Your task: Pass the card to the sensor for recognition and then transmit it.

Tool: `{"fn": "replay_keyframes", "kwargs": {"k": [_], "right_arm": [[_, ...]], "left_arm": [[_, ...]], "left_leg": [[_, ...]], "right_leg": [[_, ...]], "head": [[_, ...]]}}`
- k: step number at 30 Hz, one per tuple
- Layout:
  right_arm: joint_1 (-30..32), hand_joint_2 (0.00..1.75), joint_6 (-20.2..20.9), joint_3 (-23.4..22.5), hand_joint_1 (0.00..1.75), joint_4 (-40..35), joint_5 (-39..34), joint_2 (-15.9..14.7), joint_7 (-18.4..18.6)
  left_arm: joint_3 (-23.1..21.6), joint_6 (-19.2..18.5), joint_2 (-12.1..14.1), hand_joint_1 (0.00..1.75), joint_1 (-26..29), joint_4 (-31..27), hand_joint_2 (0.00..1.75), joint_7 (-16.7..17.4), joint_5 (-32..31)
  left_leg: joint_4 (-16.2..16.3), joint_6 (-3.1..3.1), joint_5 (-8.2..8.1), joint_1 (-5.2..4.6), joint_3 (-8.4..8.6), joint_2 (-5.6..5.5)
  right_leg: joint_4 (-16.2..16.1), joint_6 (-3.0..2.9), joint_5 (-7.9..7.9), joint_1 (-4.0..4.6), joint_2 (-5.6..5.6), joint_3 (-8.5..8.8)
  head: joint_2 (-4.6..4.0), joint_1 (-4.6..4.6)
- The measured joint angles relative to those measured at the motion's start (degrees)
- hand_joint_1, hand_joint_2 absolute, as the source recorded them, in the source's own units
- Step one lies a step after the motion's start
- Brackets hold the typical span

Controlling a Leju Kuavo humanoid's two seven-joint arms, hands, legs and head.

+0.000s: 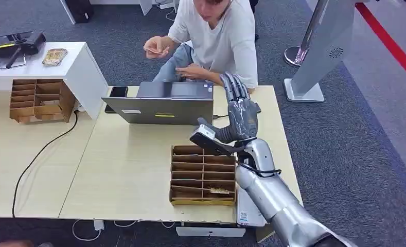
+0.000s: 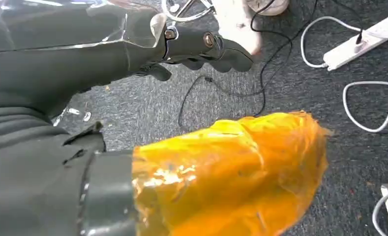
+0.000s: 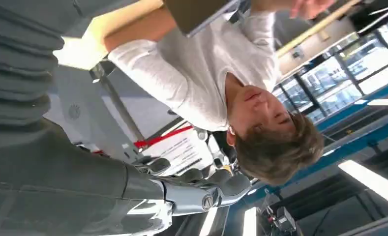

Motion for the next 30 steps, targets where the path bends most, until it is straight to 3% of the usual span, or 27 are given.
{"fn": "replay_keyframes", "kwargs": {"k": [6, 16, 25, 30], "right_arm": [[10.0, 0.00, 0.7, 0.0, 0.00, -13.1, -6.2, -1.9, -4.9], [22.2, 0.00, 0.4, 0.2, 0.00, -30.1, -10.1, -5.5, -8.3], [29.7, 0.00, 6.7, -0.7, 0.00, -42.3, -24.1, -9.6, -15.6], [34.8, 0.00, 7.3, -4.3, 0.00, -48.3, -25.7, -11.3, -17.6]], "left_arm": [[0.4, 0.4, 0.4, 0.00, 1.2, 0.0, 0.00, -1.0, 1.4], [1.8, 0.8, 0.9, 0.00, 2.8, 0.0, 0.00, -1.9, 2.6], [3.2, 0.9, 1.2, 0.00, 3.1, 0.0, 0.00, -2.7, 3.2], [3.8, 0.9, 1.3, 0.00, 3.4, 0.0, 0.00, -2.7, 3.1]], "left_leg": [[0.0, -0.05, -0.08, 0.00, -0.03, -0.01], [0.0, -0.04, -0.13, 0.00, -0.07, -0.01], [0.0, -0.02, -0.14, -0.01, -0.05, -0.01], [0.0, -0.03, -0.21, -0.01, -0.07, -0.02]], "right_leg": [[0.0, 0.01, -0.05, 0.00, -0.01, -0.02], [0.0, -0.01, -0.08, 0.00, -0.01, -0.07], [0.0, -0.01, -0.08, 0.00, -0.02, -0.07], [0.0, 0.01, -0.09, 0.00, -0.04, -0.09]], "head": [[0.00, 0.00], [0.00, 0.00], [0.00, -0.04], [0.00, -0.02]]}}
